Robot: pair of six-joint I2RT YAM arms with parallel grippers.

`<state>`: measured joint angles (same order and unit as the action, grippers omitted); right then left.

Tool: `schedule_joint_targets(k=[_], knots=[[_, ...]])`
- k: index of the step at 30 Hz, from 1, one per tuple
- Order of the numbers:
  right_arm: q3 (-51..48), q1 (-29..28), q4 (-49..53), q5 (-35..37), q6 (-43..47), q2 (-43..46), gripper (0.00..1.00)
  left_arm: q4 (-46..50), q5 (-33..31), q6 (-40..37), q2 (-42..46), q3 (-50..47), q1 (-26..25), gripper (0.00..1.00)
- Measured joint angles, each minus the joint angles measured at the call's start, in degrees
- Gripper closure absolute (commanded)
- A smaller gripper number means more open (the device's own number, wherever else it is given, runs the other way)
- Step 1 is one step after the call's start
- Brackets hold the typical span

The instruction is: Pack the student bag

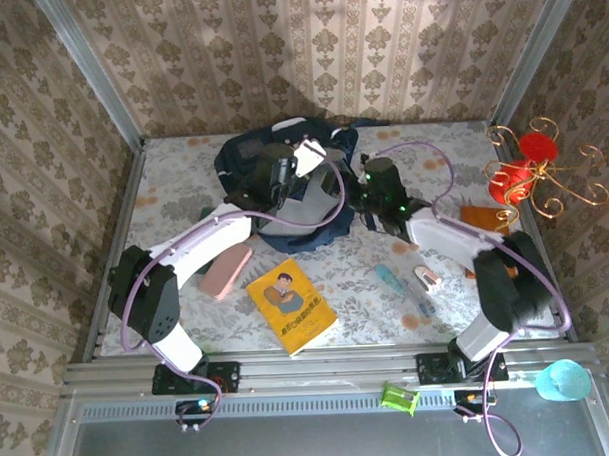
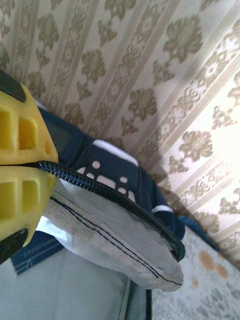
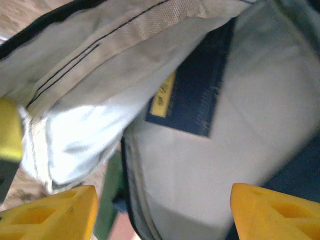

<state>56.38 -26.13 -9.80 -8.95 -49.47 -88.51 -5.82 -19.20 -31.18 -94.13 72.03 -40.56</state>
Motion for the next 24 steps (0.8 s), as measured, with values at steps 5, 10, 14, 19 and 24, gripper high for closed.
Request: schedule_joint_targets(k=[5, 10, 14, 19, 24], knots=[[-8.87, 0.00, 13.31, 5.86, 8.81, 14.82, 0.25, 3.28, 2.32, 6.78, 0.00, -4.31, -3.21, 0.51], [-14.08, -0.26, 22.80, 8.39, 15.10, 26.36, 0.25, 7.82, 6.45, 18.05, 2.86, -9.86, -6.64, 0.29], [-15.43, -3.23, 24.85, 6.82, 18.16, 28.11, 0.24, 10.84, 8.39, 30.91, 15.52, -20.57, -5.73, 0.22], [-15.58, -11.61, 24.11, 3.15, 20.85, 23.45, 0.23, 16.59, 9.60, 49.48, 32.63, -32.02, -1.05, 0.21], [-12.02, -20.00, 22.01, -1.22, 21.29, 9.29, 0.21, 27.80, 10.95, 64.48, 44.85, -40.81, -0.59, 0.18]])
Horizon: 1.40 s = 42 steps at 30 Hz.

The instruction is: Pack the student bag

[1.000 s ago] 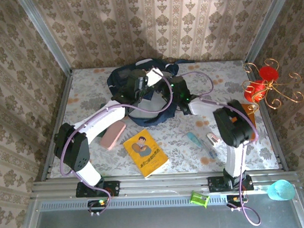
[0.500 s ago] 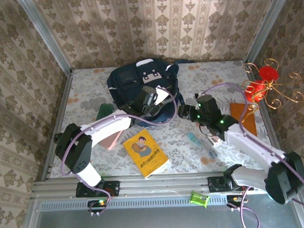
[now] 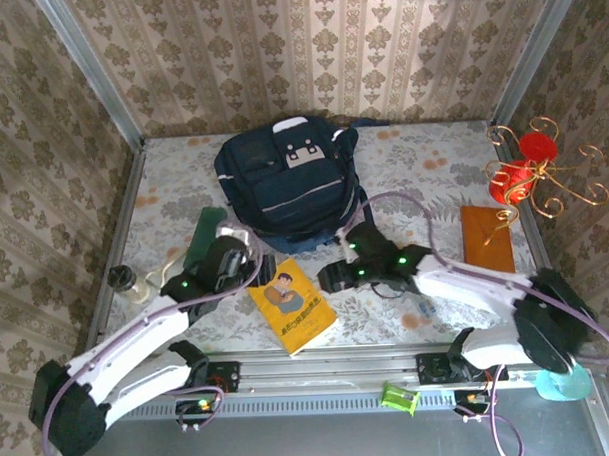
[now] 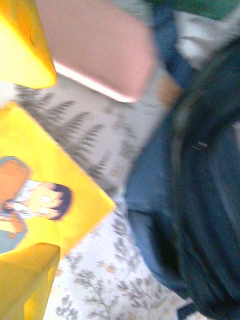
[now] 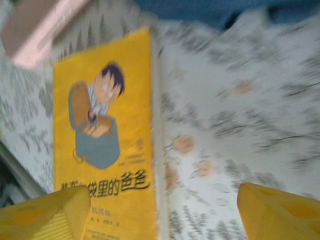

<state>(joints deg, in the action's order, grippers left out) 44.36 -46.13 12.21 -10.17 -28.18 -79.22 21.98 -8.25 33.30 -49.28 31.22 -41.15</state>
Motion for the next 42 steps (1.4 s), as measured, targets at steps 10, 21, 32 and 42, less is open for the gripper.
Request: schedule_joint_targets(k=[10, 21, 32, 42], knots=[[8.48, -3.45, -0.98, -3.69, 0.17, -17.46, 0.27, 4.44, 9.60, 20.41, 7.06, -13.62, -2.14, 0.39], [8.41, -3.67, -3.19, -6.25, -1.07, -19.43, 0.50, -7.13, 15.15, 25.16, -1.09, -15.61, -2.58, 0.61], [7.87, -2.99, -3.48, -6.25, -3.02, -19.52, 0.80, -8.31, 15.34, 24.98, -4.61, -15.10, -1.88, 0.63], [7.69, -2.51, -4.61, -9.33, -2.99, -16.76, 1.00, -8.07, 15.69, 22.43, 1.57, -16.02, 1.40, 0.33]])
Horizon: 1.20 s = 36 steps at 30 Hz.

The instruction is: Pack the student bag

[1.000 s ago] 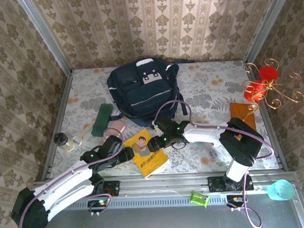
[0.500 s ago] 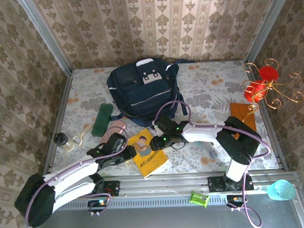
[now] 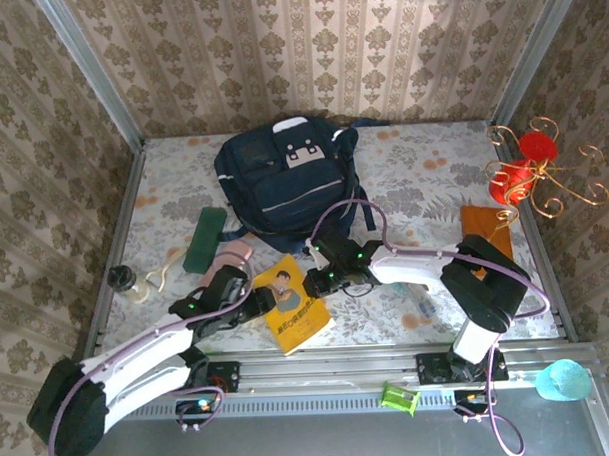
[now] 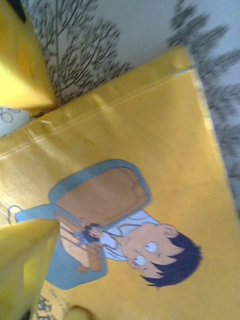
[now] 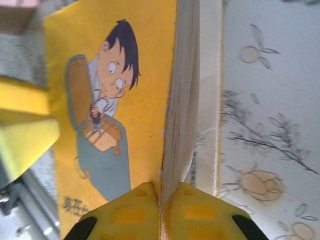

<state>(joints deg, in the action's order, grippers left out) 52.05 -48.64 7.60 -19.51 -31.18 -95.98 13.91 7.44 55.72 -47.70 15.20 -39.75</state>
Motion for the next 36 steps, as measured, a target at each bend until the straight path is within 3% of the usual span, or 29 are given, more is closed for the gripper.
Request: schedule_joint_targets(k=[7, 11, 14, 20, 27, 36], knots=[[0.44, 0.63, -1.29, -6.23, -0.52, 5.79, 1.00, 1.31, 7.89, -4.28, 14.97, -0.22, 18.34, 0.15], [0.59, 4.11, -3.69, -9.25, -3.63, 9.14, 1.00, 0.31, 16.15, -4.98, 17.11, 1.46, 28.09, 0.10], [1.44, 7.50, -6.43, -10.58, -6.78, 10.88, 1.00, -2.64, 22.56, -4.48, 15.58, 2.99, 32.63, 0.07], [5.46, 11.28, -8.90, -11.39, -11.47, 12.85, 1.00, -12.74, 32.24, -2.49, 7.85, 7.26, 33.83, 0.02], [7.67, 12.07, -13.31, -12.31, -14.84, 13.44, 1.00, -18.91, 35.93, -1.51, 0.28, 12.98, 32.76, 0.03], [7.69, 12.52, -16.70, -12.72, -17.46, 13.42, 1.00, -24.74, 37.16, -0.72, -6.73, 17.97, 28.09, 0.44]])
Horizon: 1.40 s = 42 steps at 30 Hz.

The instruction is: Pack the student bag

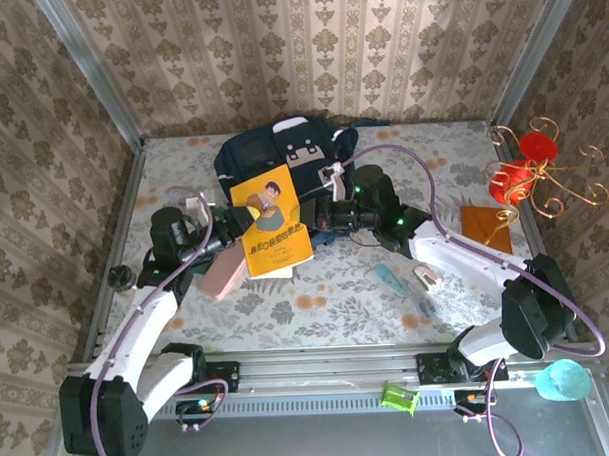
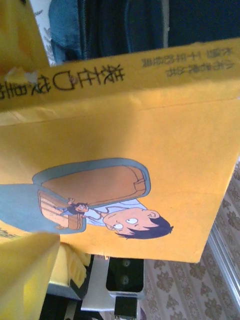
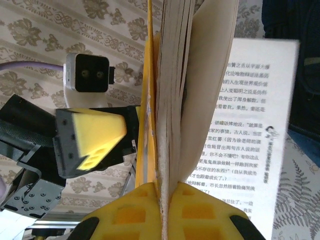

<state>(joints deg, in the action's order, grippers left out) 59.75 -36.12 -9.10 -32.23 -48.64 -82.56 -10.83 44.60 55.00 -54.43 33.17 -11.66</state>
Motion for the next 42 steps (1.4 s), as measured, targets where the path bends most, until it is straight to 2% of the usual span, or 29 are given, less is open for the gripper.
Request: schedule_joint_targets(k=[6, 9, 10, 11, 13, 15, 17, 20, 22, 30, 33, 36, 42], knots=[[0.00, 1.66, 0.48, 0.04, 1.16, 0.00, 1.00, -4.24, -0.04, 0.74, -1.70, 0.11, -0.66, 0.78], [0.00, 2.08, 1.05, 0.31, 2.60, -0.33, 0.89, -6.43, 0.04, 0.85, -2.56, 0.13, -1.03, 0.93], [0.00, 2.25, 1.64, 0.50, 3.39, -0.48, 0.82, -6.73, 0.13, 0.61, -2.69, 0.13, -1.09, 0.99], [0.00, 2.36, 2.32, 0.68, 4.20, -0.70, 0.74, -6.91, 0.26, 0.72, -2.78, 0.15, -1.25, 1.00], [0.00, 2.56, 4.11, 1.60, 5.77, -0.83, 0.59, -6.97, 0.28, 0.72, -2.84, 0.15, -1.44, 1.00], [-0.07, 3.21, 4.63, 1.90, 6.88, -0.83, 0.37, -7.04, 0.44, 0.72, -2.84, 0.26, -1.46, 1.00], [-0.61, 3.87, 3.48, 1.53, 7.34, -0.81, 0.20, -7.06, 0.63, 0.72, -2.84, 0.63, -1.64, 1.00], [-1.25, 4.11, 1.16, -0.50, 7.19, -1.29, 0.06, -7.10, 0.63, 0.76, -2.84, 1.64, -2.01, 1.00], [-1.29, 3.65, -0.87, -2.10, 6.93, -2.19, 0.01, -7.96, 0.76, 1.16, -2.84, 2.36, -2.38, 1.00], [-1.88, 2.49, -10.56, -7.72, 3.63, -6.36, 0.01, -15.82, 2.34, 5.92, -3.37, 3.15, -3.32, 1.00], [-2.82, 2.27, -15.26, -9.92, 1.73, -7.43, 0.12, -17.00, 2.32, 7.02, -3.93, 3.23, -3.30, 1.00], [-4.28, 2.21, -19.56, -11.15, -0.42, -7.37, 0.31, -17.05, 1.66, 7.61, -4.42, 3.23, -3.26, 1.00], [-6.58, 2.91, -22.69, -10.08, -2.95, -5.20, 0.52, -17.03, 0.70, 8.44, -6.03, 3.17, -3.23, 1.00]])
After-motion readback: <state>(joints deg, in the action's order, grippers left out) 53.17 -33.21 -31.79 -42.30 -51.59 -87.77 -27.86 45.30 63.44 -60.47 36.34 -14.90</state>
